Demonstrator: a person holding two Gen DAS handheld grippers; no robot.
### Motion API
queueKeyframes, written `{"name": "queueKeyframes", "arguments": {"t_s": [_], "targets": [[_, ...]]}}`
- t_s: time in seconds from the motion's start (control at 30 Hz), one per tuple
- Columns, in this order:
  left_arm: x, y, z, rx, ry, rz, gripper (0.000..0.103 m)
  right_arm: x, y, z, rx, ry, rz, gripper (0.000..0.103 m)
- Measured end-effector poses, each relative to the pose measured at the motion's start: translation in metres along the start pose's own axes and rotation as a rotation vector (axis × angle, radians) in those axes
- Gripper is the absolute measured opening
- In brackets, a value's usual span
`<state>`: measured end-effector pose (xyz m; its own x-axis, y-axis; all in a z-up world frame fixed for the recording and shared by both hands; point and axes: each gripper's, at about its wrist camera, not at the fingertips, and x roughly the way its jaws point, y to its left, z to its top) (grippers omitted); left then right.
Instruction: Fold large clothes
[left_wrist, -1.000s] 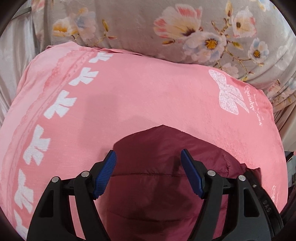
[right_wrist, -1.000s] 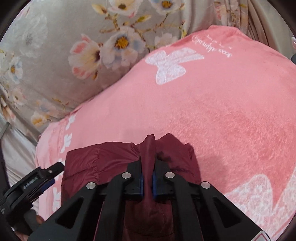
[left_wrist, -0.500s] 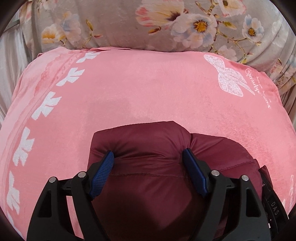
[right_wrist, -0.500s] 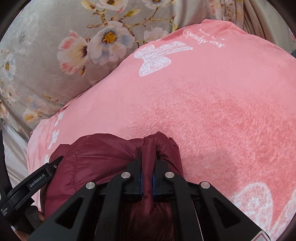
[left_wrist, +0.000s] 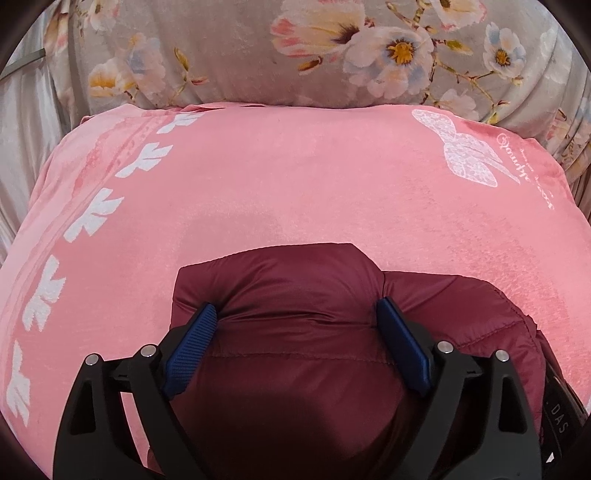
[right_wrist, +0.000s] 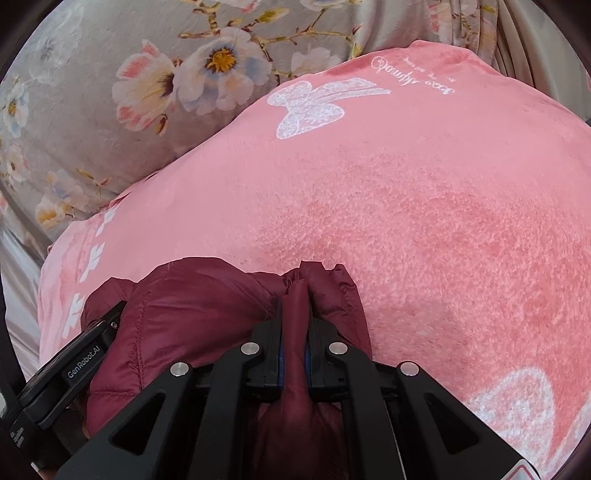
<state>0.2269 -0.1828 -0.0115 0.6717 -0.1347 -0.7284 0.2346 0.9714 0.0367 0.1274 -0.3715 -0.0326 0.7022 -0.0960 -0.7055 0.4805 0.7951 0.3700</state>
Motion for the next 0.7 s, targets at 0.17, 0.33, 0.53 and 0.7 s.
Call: {"name": "queueKeyframes", "arguments": {"t_s": [0.17,0.33,0.53,0.7], "targets": [[0.003,0.0,-0.001,0.0,-0.007,0.008,0.088,0.005,0.0,0.0,-0.001,0.005,-0.001,0.003],[0.002,0.005,-0.001,-0.008,0.007,-0.022,0.092,0.002,-0.014,0.002,0.058,0.011,0.085,0.004],[-0.048,0.042,-0.022,-0.045,0.055,-0.131,0.092,-0.077,-0.038,-0.012,0.055,-0.055,0.057,0.025],[-0.094,0.055,-0.059,-0.031,0.105,-0.2,0.091,-0.124,-0.051,-0.055,-0.036,0.032,0.076,0.031]]}}
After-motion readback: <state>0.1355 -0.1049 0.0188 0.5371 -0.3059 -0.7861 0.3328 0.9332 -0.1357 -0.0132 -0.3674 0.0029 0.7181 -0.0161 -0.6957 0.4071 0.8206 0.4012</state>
